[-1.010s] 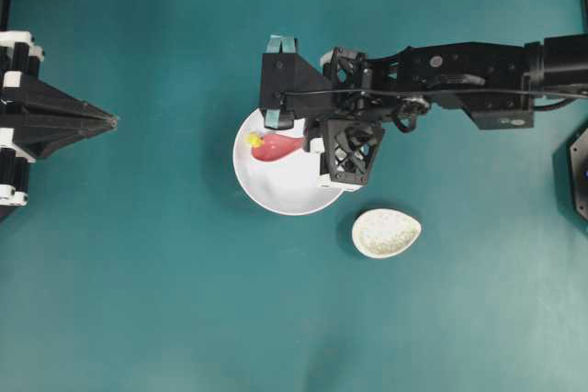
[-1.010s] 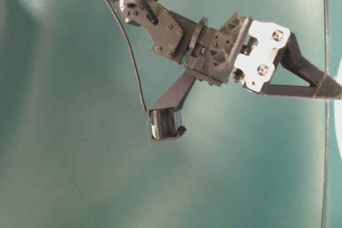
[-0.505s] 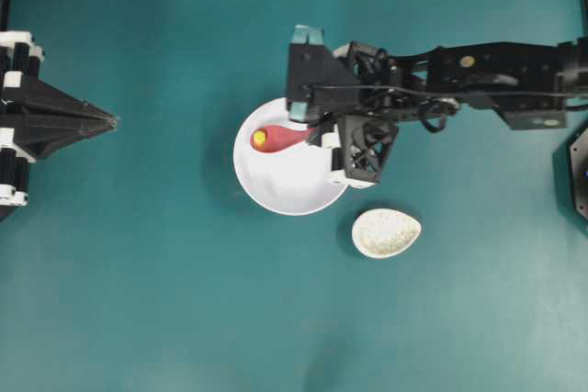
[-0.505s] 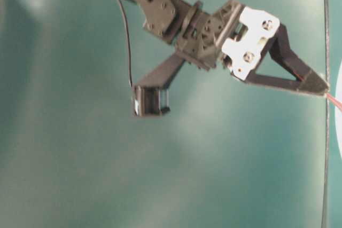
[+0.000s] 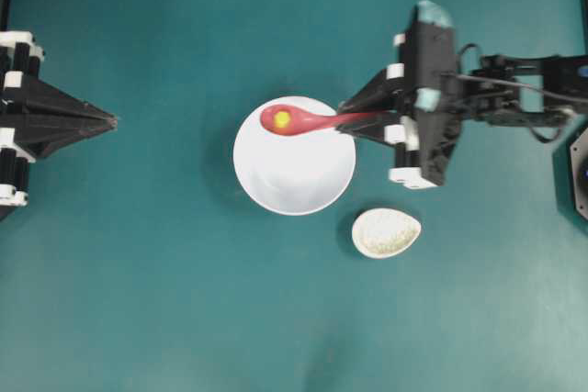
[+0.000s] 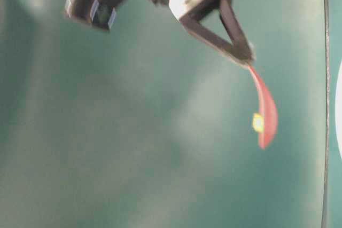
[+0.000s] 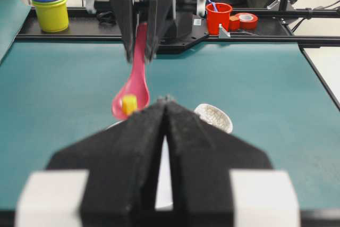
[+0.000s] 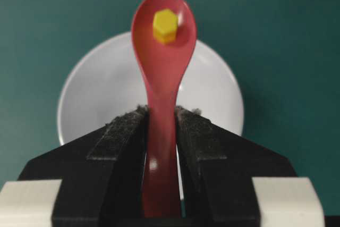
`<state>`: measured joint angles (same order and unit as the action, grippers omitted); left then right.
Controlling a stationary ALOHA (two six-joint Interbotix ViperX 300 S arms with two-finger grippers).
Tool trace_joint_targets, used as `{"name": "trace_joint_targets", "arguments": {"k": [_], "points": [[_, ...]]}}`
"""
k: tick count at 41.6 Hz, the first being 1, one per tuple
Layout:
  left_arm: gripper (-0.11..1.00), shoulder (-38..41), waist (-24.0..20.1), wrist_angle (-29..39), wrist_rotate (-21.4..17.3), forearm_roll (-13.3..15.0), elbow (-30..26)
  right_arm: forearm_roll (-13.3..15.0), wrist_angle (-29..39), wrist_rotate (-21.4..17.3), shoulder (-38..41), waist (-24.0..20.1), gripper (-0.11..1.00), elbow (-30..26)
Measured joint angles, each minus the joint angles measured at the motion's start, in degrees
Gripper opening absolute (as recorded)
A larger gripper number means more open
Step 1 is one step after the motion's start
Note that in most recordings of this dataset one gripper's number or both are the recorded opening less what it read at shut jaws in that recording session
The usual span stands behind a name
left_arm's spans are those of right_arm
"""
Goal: Scoop the yellow hexagonal prism block from the bowl with a spoon using the right arm.
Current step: 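Lift the spoon with the block up and out of the bowl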
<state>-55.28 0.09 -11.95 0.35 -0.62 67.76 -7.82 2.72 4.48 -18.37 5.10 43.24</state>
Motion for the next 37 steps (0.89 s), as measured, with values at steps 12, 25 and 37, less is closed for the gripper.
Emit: {"name": "trace_joint_targets", "arguments": {"k": [12, 25, 37], "points": [[-0.01, 0.1, 0.0, 0.0, 0.0, 0.1, 0.0, -0.4, -1.8, 0.0, -4.2, 0.0, 0.24, 2.5], [-0.01, 0.1, 0.0, 0.1, 0.0, 0.1, 0.0, -0.4, -2.3, 0.0, -4.2, 0.0, 0.24, 2.5], [-0.01, 0.4, 0.0, -0.1, -0.6, 0.0, 0.1, -0.4, -2.3, -0.2, -4.2, 0.0, 0.24, 2.5]]}}
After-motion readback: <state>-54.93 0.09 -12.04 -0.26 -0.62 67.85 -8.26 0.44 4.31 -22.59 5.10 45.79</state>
